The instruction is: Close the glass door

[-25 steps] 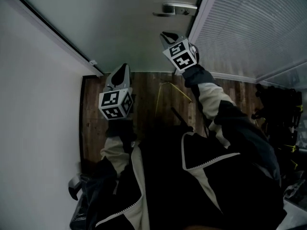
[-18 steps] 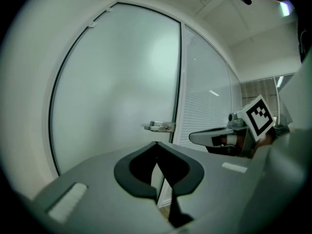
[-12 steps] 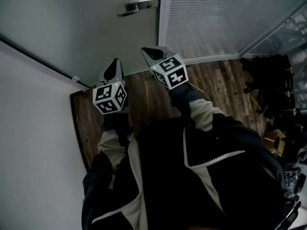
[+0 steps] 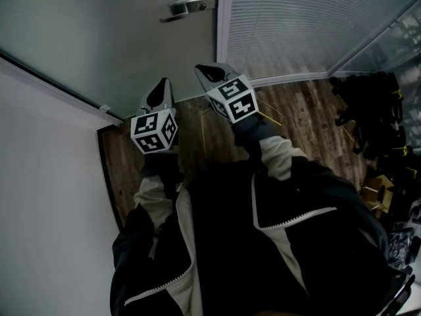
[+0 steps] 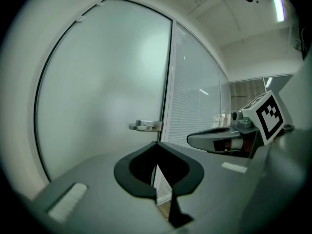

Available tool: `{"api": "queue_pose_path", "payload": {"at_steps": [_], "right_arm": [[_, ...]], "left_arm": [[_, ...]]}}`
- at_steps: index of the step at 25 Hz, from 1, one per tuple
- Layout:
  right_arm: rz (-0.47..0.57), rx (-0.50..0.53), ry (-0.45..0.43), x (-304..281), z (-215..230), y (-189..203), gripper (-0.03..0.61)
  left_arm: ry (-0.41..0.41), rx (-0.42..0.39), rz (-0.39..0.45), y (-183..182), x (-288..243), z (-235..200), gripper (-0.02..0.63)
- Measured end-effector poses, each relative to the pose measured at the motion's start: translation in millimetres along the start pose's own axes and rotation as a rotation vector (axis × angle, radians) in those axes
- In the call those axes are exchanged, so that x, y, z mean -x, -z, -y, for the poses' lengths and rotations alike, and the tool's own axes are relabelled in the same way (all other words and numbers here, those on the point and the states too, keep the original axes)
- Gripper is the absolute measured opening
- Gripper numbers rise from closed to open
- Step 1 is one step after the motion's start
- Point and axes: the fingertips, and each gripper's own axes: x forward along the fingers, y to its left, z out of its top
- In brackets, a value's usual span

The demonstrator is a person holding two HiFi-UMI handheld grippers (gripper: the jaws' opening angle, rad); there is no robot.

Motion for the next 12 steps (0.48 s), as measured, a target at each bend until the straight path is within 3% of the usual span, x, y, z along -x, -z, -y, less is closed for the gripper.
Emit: {"api": "queue_pose_path", "payload": {"at_steps": [12], "right_arm": [[0.011,0.014,-0.015,1.2,-9.0,2.3,0.002]], "left_arm": [[-0.006,-0.009,-0.006,3.5,7.5,1.7,-0.002]]}}
